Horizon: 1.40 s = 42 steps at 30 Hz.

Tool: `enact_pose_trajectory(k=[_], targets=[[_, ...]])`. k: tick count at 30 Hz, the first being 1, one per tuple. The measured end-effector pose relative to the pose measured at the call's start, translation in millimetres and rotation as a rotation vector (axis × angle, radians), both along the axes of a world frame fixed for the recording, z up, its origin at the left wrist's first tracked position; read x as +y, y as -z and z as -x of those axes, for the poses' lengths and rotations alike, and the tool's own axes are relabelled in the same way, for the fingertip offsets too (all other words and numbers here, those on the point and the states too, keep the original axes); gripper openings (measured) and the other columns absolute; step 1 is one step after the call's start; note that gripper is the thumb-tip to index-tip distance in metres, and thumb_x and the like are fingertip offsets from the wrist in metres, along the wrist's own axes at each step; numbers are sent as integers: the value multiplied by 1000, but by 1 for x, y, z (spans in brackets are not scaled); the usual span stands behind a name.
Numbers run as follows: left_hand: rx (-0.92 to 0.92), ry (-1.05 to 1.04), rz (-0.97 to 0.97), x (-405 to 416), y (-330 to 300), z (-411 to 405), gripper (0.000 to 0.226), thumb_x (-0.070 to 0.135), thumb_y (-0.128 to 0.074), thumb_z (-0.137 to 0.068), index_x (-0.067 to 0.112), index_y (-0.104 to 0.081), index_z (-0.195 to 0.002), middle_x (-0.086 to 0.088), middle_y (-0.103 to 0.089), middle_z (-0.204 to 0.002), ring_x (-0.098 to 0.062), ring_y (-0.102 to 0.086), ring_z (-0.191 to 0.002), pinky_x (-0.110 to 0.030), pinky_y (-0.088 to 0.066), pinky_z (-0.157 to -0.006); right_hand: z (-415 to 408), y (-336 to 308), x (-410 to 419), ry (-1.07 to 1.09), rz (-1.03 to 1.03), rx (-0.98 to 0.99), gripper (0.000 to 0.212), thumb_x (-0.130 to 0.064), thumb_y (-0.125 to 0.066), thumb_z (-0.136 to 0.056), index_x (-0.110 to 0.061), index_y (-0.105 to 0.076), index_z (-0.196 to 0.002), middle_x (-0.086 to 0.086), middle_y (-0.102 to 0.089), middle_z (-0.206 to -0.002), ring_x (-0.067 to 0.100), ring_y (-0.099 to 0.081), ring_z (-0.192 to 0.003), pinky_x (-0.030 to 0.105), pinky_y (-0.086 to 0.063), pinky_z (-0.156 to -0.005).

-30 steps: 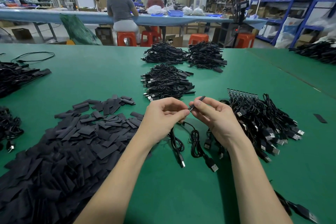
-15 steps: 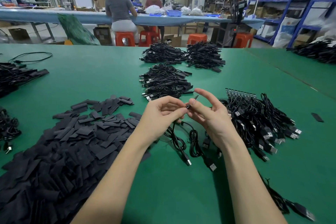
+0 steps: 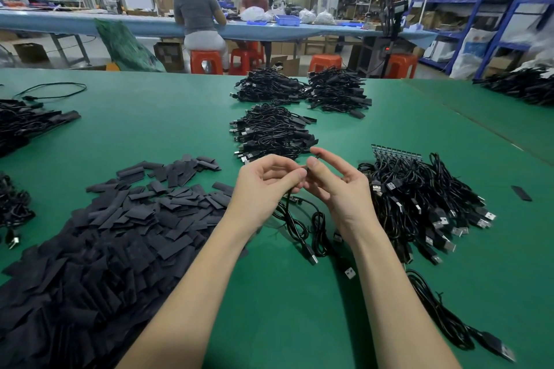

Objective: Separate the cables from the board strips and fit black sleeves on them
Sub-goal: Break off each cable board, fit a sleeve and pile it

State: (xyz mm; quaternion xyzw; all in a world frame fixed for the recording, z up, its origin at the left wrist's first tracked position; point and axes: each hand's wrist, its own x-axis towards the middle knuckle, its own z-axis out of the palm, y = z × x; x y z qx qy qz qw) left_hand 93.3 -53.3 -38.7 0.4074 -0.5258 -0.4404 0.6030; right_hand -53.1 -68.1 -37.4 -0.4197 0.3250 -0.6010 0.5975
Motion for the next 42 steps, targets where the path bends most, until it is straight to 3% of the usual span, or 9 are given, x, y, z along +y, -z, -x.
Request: enact_pose_trajectory(k=[13, 17, 20, 23, 27, 29, 34, 38, 42], targets=[[-111, -71, -56, -1, 6, -11, 9, 2, -80, -82, 9, -75, -87, -7, -77, -77, -14, -71, -70, -21, -56, -73, -8, 7, -4, 50, -23, 74, 27, -8, -80, -85, -14, -76, -111, 20, -77, -89, 23, -72, -72, 24, -59, -70], [-368, -73, -70, -2, 2, -17, 20, 25, -84, -81, 22, -75, -98, 4, -76, -95, -10, -71, -92, -23, -54, -86, -10, 2, -5, 133, -39, 47, 28, -9, -79, -86, -14, -74, -113, 13, -78, -84, 18, -71, -69, 23, -58, -64], [-498, -111, -83, -1, 4, -17, 10, 30, -82, -83, 25, -75, -90, 8, -75, -89, -10, -70, -86, -32, -56, -88, -8, -3, -7, 156, -28, 38, 31, -17, -78, -89, -20, -72, -118, 9, -79, -88, 17, -71, -72, 25, -59, -64], [-473, -194, -30, 0, 3, -16, 3, 28, -79, -86, 26, -78, -85, 11, -76, -81, -5, -69, -79, -25, -55, -81, -3, -3, -8, 157, -30, 204, 28, -38, -71, -93, -32, -66, -120, 2, -79, -92, 17, -74, -77, 29, -62, -66], [-557, -344, 62, -12, -13, -23, 5, 30, -79, -86, 30, -80, -90, 20, -75, -84, 5, -67, -80, -11, -50, -77, 2, 6, -12, 234, -39, 570, 28, -57, -53, -98, -32, -68, -99, -9, -77, -90, 13, -70, -80, 39, -59, -81], [-669, -398, 121, -28, -31, -26, 9, 30, -77, -87, 28, -80, -95, 19, -75, -89, 2, -67, -84, -14, -50, -82, 0, 12, -13, 255, 0, 727, 33, -58, -54, -97, -30, -70, -94, -11, -76, -89, 11, -69, -85, 36, -55, -85], [-1147, -483, 241, -96, -82, -27, 16, 24, -68, -94, 21, -79, -106, -1, -74, -105, -21, -63, -104, -38, -52, -92, -9, 22, -12, 201, 67, 957, 22, -51, -62, -93, -33, -68, -82, -22, -67, -79, -7, -63, -75, 24, -47, -74], [-1531, -453, 254, -146, -85, -17, 20, 20, -63, -97, 20, -76, -112, -9, -71, -109, -30, -53, -118, -41, -52, -88, -11, 27, -13, 181, 56, 989, 22, -48, -63, -92, -29, -71, -88, -19, -69, -80, 0, -67, -78, 28, -54, -79], [-1672, -413, 182, -172, -50, -11, 23, 24, -60, -99, 18, -75, -116, -11, -68, -114, -30, -54, -113, -38, -50, -90, -11, 28, -13, 196, 58, 1011, 19, -47, -64, -91, -31, -70, -83, -20, -68, -75, -6, -63, -76, 23, -49, -72]])
